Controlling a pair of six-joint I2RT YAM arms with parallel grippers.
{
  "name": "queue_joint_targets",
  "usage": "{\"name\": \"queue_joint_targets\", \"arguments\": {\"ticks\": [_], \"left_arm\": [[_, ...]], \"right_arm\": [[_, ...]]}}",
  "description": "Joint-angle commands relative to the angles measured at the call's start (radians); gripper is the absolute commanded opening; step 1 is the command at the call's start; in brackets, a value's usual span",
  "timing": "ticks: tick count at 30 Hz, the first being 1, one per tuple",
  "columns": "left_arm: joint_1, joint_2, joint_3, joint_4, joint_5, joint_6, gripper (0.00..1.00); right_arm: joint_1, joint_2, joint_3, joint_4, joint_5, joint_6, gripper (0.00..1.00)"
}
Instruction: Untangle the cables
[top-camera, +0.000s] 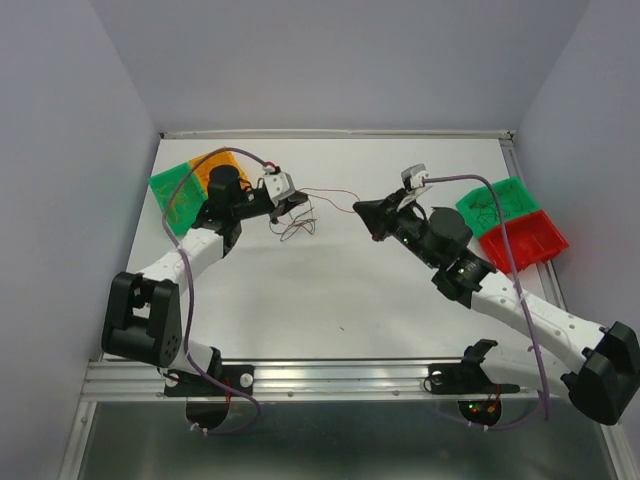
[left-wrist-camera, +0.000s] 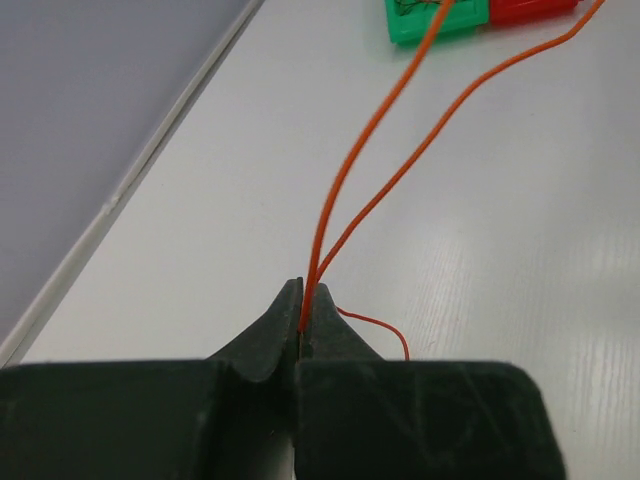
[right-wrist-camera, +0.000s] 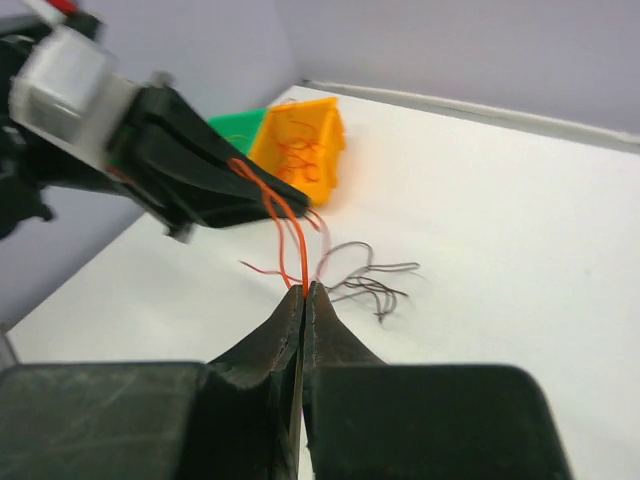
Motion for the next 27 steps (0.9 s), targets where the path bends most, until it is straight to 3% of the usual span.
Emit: {"name": "queue_joint_targets", "arguments": {"ticks": [1, 7, 14, 17, 25, 27], "left_arm": [[0.067, -0.081, 0.056, -0.056, 0.085, -0.062, 0.00], [0.106, -0.150, 0.070, -0.090, 0.182, -0.105, 0.00], [0.115, -0.227, 0.107, -0.040, 0.239, -0.339, 0.00], [0.116, -0.262, 0.065, 0.133, 0.211, -0.453, 0.00], [0.118, -0.287, 0.047, 0.195, 0.135, -0.531, 0.00], [0.118, -0.285, 0.044, 0.189, 0.086, -0.495, 0.00]], "right_arm": [[-0.002, 0.022, -0.056, 0.028, 0.268, 0.007, 0.01], [-0.034, 0.166, -0.042, 0.054, 0.238, 0.035, 0.01], [-0.037, 0.383, -0.001, 0.200, -0.021, 0.070, 0.00], [-0.036, 0.459, 0.019, 0.310, -0.150, 0.095, 0.01], [-0.033, 0.613, 0.085, 0.416, -0.319, 0.141, 0.00], [-0.033, 0.616, 0.090, 0.424, -0.312, 0.147, 0.09]]}}
